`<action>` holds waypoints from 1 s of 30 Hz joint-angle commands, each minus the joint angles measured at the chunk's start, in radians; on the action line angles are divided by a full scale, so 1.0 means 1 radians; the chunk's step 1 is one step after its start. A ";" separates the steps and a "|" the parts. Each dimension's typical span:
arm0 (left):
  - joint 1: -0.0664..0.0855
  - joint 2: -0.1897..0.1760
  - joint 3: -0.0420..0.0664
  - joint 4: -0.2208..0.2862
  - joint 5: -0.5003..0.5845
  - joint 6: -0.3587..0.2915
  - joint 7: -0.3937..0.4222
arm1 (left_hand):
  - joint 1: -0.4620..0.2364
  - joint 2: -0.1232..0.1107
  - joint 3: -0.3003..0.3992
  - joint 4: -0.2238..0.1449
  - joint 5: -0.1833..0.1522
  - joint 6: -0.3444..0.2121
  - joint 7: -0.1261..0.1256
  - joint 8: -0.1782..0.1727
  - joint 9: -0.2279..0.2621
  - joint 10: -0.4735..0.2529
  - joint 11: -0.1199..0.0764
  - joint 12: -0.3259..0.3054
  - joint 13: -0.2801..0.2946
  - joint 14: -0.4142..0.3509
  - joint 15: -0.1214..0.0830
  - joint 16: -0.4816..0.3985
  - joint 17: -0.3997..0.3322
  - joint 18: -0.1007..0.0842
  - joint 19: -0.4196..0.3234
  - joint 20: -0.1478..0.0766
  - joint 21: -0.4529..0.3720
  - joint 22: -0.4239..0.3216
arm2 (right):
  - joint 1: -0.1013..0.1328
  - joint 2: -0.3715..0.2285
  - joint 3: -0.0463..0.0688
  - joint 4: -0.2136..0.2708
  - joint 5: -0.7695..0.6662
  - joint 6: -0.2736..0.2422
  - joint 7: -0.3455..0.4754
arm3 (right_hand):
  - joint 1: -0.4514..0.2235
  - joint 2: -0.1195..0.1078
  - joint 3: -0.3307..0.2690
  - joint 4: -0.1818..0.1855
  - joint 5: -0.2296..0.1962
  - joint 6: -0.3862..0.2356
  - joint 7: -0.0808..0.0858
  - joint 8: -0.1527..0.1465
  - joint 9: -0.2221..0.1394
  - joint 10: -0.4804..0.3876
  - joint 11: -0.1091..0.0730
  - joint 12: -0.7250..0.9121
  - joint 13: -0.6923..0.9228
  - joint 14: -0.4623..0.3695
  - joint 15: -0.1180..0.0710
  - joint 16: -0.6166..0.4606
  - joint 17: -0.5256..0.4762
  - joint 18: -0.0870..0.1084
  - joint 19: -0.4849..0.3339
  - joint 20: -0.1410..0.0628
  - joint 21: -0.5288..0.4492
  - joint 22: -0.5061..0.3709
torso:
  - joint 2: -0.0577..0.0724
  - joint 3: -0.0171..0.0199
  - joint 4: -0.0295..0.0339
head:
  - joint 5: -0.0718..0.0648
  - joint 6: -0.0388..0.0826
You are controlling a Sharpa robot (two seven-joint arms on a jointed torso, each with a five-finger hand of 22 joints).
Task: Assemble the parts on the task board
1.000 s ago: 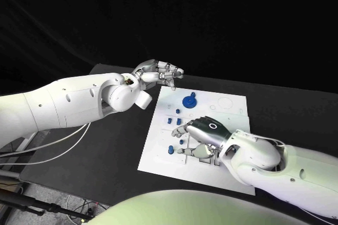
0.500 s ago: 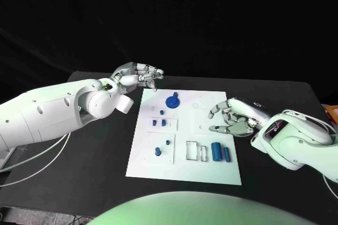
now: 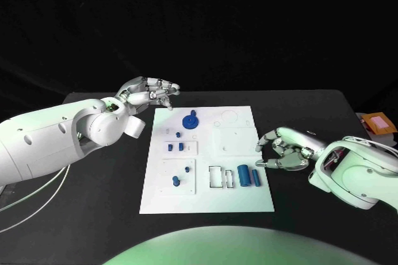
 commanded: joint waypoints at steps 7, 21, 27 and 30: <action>-0.001 -0.003 0.000 0.003 0.002 0.008 0.006 | 0.005 0.000 -0.007 0.000 0.004 -0.005 0.002 0.007 0.001 -0.008 0.001 0.002 -0.001 -0.001 0.008 -0.005 -0.001 0.012 0.006 -0.002 -0.005 0.000 | -0.029 0.044 -0.004 0.013 -0.061 0.038 -0.167 | -0.115 0.030 -0.079 0.021 0.060 0.055 -0.020 0.009 -0.012 0.025 -0.025 0.018 0.120 0.085 -0.018 0.015 0.175 -0.026 0.082 -0.015 0.044 0.248 | 0.000 -0.0029 0.0013 | 0.004 0.000; -0.001 -0.009 0.000 0.006 0.002 0.011 0.004 | 0.004 0.001 -0.008 0.002 0.004 -0.004 0.001 0.008 0.002 -0.008 0.001 0.003 -0.002 -0.001 0.008 -0.005 -0.002 0.012 0.006 -0.002 -0.006 0.000 | -0.074 0.108 -0.006 0.008 -0.092 0.054 -0.284 | -0.174 0.049 -0.146 0.023 0.055 0.078 -0.028 0.019 -0.008 0.027 -0.032 0.015 0.123 0.086 -0.024 0.017 0.179 -0.028 0.087 -0.020 0.058 0.252 | 0.000 -0.0010 -0.0007 | 0.012 0.000; -0.001 -0.011 0.000 0.007 0.002 0.013 0.004 | 0.004 0.001 -0.008 0.002 0.003 -0.004 0.001 0.008 0.002 -0.009 0.001 0.003 -0.002 -0.001 0.008 -0.005 -0.002 0.012 0.006 -0.001 -0.006 0.000 | -0.081 0.125 -0.006 0.004 -0.133 0.057 -0.306 | -0.183 0.053 -0.159 0.023 0.053 0.082 -0.030 0.022 -0.005 0.023 -0.033 0.009 0.118 0.086 -0.025 0.017 0.179 -0.028 0.087 -0.021 0.058 0.252 | 0.000 0.0004 -0.0008 | 0.015 0.000; -0.001 -0.011 0.000 0.007 0.002 0.013 0.004 | 0.004 0.001 -0.008 0.002 0.003 -0.004 0.001 0.008 0.002 -0.009 0.001 0.003 -0.002 -0.001 0.008 -0.005 -0.002 0.012 0.006 -0.001 -0.006 0.000 | -0.082 0.133 -0.006 0.000 -0.148 0.055 -0.311 | -0.183 0.054 -0.162 0.023 0.052 0.082 -0.030 0.022 -0.004 0.020 -0.033 0.006 0.114 0.085 -0.025 0.016 0.177 -0.028 0.086 -0.021 0.056 0.251 | 0.001 0.0003 -0.0007 | 0.016 0.000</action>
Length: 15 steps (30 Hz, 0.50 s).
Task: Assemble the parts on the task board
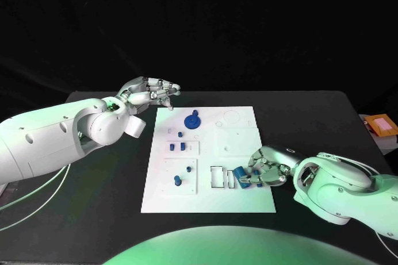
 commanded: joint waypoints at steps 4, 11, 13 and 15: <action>0.000 -0.001 0.001 0.004 0.002 0.012 0.004 | 0.004 0.001 -0.005 -0.001 0.003 -0.004 0.001 0.005 0.001 -0.009 0.001 0.003 -0.001 -0.001 0.008 -0.005 -0.002 0.012 0.006 -0.001 -0.006 0.000 | -0.005 0.017 0.000 -0.009 -0.072 0.014 -0.046 | -0.011 0.003 -0.010 0.000 -0.007 0.007 -0.003 0.003 0.002 0.000 -0.007 -0.006 0.115 0.087 -0.005 0.002 0.178 -0.013 0.088 -0.004 0.003 0.251 | 0.001 0.0007 0.0003 | 0.003 0.000; 0.000 -0.002 0.001 0.005 0.002 0.013 0.002 | 0.003 0.001 -0.006 0.000 0.003 -0.004 0.001 0.005 0.001 -0.009 0.001 0.003 -0.001 -0.002 0.008 -0.005 -0.002 0.012 0.005 -0.001 -0.006 0.000 | -0.009 0.048 0.000 -0.018 -0.093 0.011 -0.048 | 0.000 0.001 -0.021 -0.003 -0.011 0.005 -0.003 0.004 0.005 -0.002 -0.008 -0.010 0.113 0.086 -0.005 0.001 0.176 -0.012 0.087 -0.005 0.000 0.251 | 0.002 0.0008 0.0010 | 0.002 0.000; 0.000 -0.002 0.001 0.006 0.002 0.013 0.001 | 0.003 0.001 -0.006 0.000 0.003 -0.004 0.001 0.005 0.001 -0.009 0.001 0.003 -0.001 -0.002 0.008 -0.005 -0.002 0.012 0.005 -0.001 -0.006 0.000 | -0.010 0.054 0.000 -0.022 -0.095 0.013 -0.051 | 0.011 0.003 -0.025 -0.004 -0.009 0.005 -0.004 0.006 0.008 -0.002 -0.008 -0.010 0.114 0.086 -0.006 0.001 0.177 -0.012 0.087 -0.005 0.000 0.251 | 0.002 0.0005 0.0013 | 0.002 0.000; 0.000 -0.002 0.001 0.006 0.002 0.012 0.001 | 0.003 0.001 -0.006 0.000 0.003 -0.004 0.001 0.005 0.001 -0.009 0.001 0.003 -0.001 -0.002 0.008 -0.005 -0.002 0.012 0.005 -0.001 -0.006 0.000 | -0.011 0.060 0.000 -0.029 -0.099 0.019 -0.054 | 0.047 0.009 -0.027 -0.008 0.000 0.005 -0.005 0.009 0.012 0.000 -0.009 -0.010 0.116 0.086 -0.007 0.001 0.176 -0.012 0.087 -0.006 0.000 0.251 | 0.001 -0.0006 0.0007 | 0.005 0.000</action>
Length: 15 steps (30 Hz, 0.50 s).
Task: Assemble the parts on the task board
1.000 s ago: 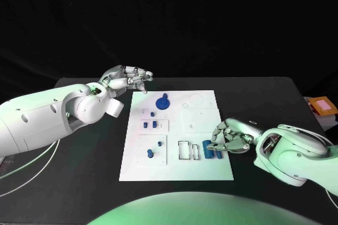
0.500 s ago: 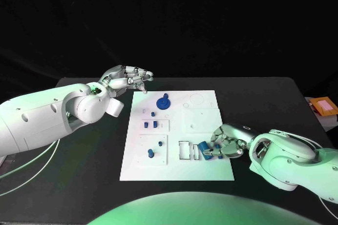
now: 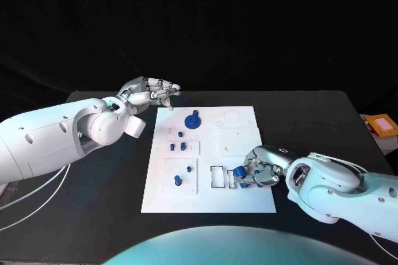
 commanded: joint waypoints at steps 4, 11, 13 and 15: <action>0.000 0.000 0.001 0.005 0.002 0.012 0.002 | 0.003 0.001 -0.006 0.000 0.003 -0.004 0.001 0.005 0.001 -0.009 0.001 0.003 -0.001 -0.002 0.008 -0.005 -0.001 0.012 0.005 -0.001 -0.006 0.000 | -0.006 0.018 0.000 -0.019 -0.042 0.038 -0.017 | 0.111 0.010 -0.006 -0.009 -0.013 0.006 -0.006 0.012 0.012 0.002 -0.010 -0.006 0.120 0.087 -0.008 0.001 0.177 -0.013 0.087 -0.008 0.001 0.251 | -0.001 -0.0015 0.0003 | 0.005 0.000; 0.001 -0.001 0.001 0.005 0.002 0.011 0.001 | 0.002 0.001 -0.007 0.001 0.004 -0.005 0.001 0.006 0.001 -0.011 0.001 0.004 -0.002 -0.002 0.009 -0.006 -0.001 0.012 0.005 -0.001 -0.007 0.000 | -0.014 0.027 0.000 -0.025 -0.044 0.052 -0.018 | 0.184 0.018 0.021 -0.016 -0.025 0.015 -0.011 0.018 0.019 0.003 -0.014 -0.009 0.122 0.087 -0.012 0.002 0.180 -0.013 0.088 -0.010 0.003 0.252 | -0.003 -0.0015 -0.0005 | 0.007 0.000; 0.001 -0.001 0.001 0.006 0.002 0.012 0.001 | 0.002 0.001 -0.007 0.001 0.004 -0.005 0.001 0.006 0.001 -0.011 0.001 0.004 -0.002 -0.002 0.009 -0.006 -0.001 0.012 0.005 -0.001 -0.007 0.000 | -0.015 0.028 0.000 -0.025 -0.044 0.051 -0.021 | 0.198 0.022 0.034 -0.017 -0.018 0.018 -0.012 0.018 0.019 0.003 -0.016 -0.010 0.122 0.087 -0.013 0.001 0.180 -0.013 0.088 -0.011 0.003 0.252 | -0.003 -0.0016 0.0000 | 0.006 0.000; 0.001 -0.001 0.001 0.006 0.002 0.012 0.001 | 0.002 0.002 -0.007 0.001 0.004 -0.005 0.001 0.006 0.001 -0.011 0.001 0.004 -0.002 -0.002 0.009 -0.006 -0.001 0.012 0.005 -0.001 -0.007 0.000 | -0.016 0.029 0.000 -0.024 -0.045 0.043 -0.024 | 0.212 0.031 0.051 -0.015 -0.016 0.023 -0.015 0.020 0.020 0.003 -0.018 -0.010 0.123 0.087 -0.015 0.001 0.178 -0.013 0.087 -0.013 0.002 0.251 | -0.002 -0.0016 0.0000 | 0.007 0.000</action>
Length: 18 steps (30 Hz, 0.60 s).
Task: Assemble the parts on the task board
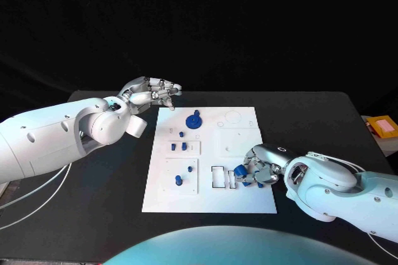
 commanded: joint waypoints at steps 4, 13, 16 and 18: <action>0.001 0.001 0.001 0.003 0.002 0.011 0.003 | 0.002 0.002 -0.007 0.001 0.004 -0.005 0.001 0.006 0.002 -0.007 -0.003 0.004 -0.001 0.001 0.005 -0.006 -0.001 0.012 0.005 -0.001 -0.003 0.000 | -0.011 -0.001 -0.009 0.007 0.010 -0.010 -0.013 | 0.030 0.026 0.053 -0.001 0.019 0.028 -0.018 0.017 0.007 0.007 -0.014 0.001 0.131 0.087 -0.012 0.001 0.179 -0.014 0.089 -0.009 0.007 0.252 | 0.000 -0.0004 -0.0003 | -0.001 0.000; 0.001 0.004 0.001 0.004 0.002 0.012 0.001 | 0.002 0.003 -0.006 0.002 0.004 -0.005 0.001 0.007 0.002 -0.008 -0.003 0.004 -0.001 0.001 0.005 -0.006 -0.001 0.012 0.005 -0.001 -0.004 0.000 | 0.011 -0.017 -0.008 0.029 0.298 -0.084 -0.001 | 0.032 0.036 0.142 0.001 0.062 0.047 -0.035 0.035 0.016 0.010 -0.030 -0.002 0.133 0.086 -0.027 -0.001 0.175 -0.013 0.088 -0.023 0.003 0.251 | -0.001 -0.0013 -0.0008 | -0.005 0.000; 0.001 0.006 0.001 0.004 0.002 0.012 0.001 | 0.002 0.003 -0.006 0.002 0.004 -0.005 0.001 0.007 0.002 -0.008 -0.003 0.004 -0.001 0.001 0.005 -0.006 -0.001 0.012 0.005 -0.001 -0.004 0.000 | 0.020 -0.018 -0.007 0.033 0.348 -0.098 0.004 | 0.025 0.031 0.151 0.003 0.066 0.049 -0.036 0.038 0.018 0.011 -0.031 -0.001 0.134 0.087 -0.028 0.000 0.177 -0.013 0.088 -0.024 0.005 0.251 | -0.001 -0.0012 0.0003 | -0.006 0.000; 0.001 0.006 0.001 0.004 0.002 0.012 0.001 | 0.002 0.003 -0.006 0.002 0.004 -0.005 0.001 0.007 0.002 -0.008 -0.003 0.004 -0.001 0.001 0.005 -0.006 -0.001 0.012 0.005 -0.001 -0.004 0.000 | 0.025 -0.018 -0.007 0.037 0.376 -0.110 0.009 | 0.018 0.027 0.156 0.004 0.062 0.050 -0.036 0.040 0.019 0.012 -0.031 -0.001 0.135 0.087 -0.028 -0.001 0.176 -0.014 0.089 -0.024 0.007 0.252 | -0.001 -0.0004 0.0003 | -0.006 0.000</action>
